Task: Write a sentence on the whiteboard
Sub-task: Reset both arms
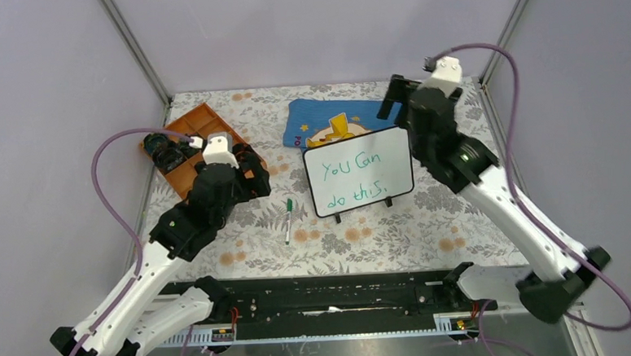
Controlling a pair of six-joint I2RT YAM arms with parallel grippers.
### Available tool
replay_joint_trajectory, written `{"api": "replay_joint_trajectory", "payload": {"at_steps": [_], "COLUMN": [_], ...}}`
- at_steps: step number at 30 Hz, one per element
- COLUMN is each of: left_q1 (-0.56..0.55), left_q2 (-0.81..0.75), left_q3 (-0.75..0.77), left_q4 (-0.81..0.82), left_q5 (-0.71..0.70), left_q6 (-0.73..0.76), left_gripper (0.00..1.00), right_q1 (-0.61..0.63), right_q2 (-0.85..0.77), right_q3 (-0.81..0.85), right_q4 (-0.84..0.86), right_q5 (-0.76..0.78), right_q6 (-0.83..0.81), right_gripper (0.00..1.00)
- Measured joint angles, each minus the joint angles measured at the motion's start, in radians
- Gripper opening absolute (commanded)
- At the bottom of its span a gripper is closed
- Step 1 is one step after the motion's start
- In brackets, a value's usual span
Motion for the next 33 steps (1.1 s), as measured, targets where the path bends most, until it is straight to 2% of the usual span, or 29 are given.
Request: {"api": "replay_joint_trajectory", "payload": {"at_steps": [6,11,14,18,24,28,33], "left_q1": [0.0,0.0,0.0,0.0,0.0,0.0,0.0], "left_q2": [0.003,0.084,0.13,0.198,0.275,0.275,0.266], "left_q3": [0.155,0.336,0.431,0.586,0.809,0.856,0.856], "left_q4": [-0.018,-0.014,-0.001,-0.001,0.013,0.079,0.15], "left_q5": [0.027,0.035,0.047,0.073,0.089,0.135,0.204], "left_q6": [0.103,0.126,0.135,0.157,0.188,0.193,0.192], "left_gripper": [0.99,0.99,0.99,0.99,0.99,0.99,0.99], "right_q1": [0.007,0.015,0.074,0.202,0.331,0.423,0.565], "right_q2": [-0.326,-0.405,-0.363,-0.227,-0.058,-0.003,0.049], "right_q3": [-0.161,-0.111,-0.068,0.053,0.191,0.259,0.266], "right_q4": [0.126,0.198,0.229,0.277,0.352,0.446,0.687], "right_q5": [-0.032,0.006,0.085,0.201,0.257,0.282,0.325], "right_q6": [-0.116,-0.21,-0.294,-0.435,-0.575,-0.657,-0.888], "right_gripper": [1.0,1.0,1.0,1.0,1.0,1.0,1.0]}}
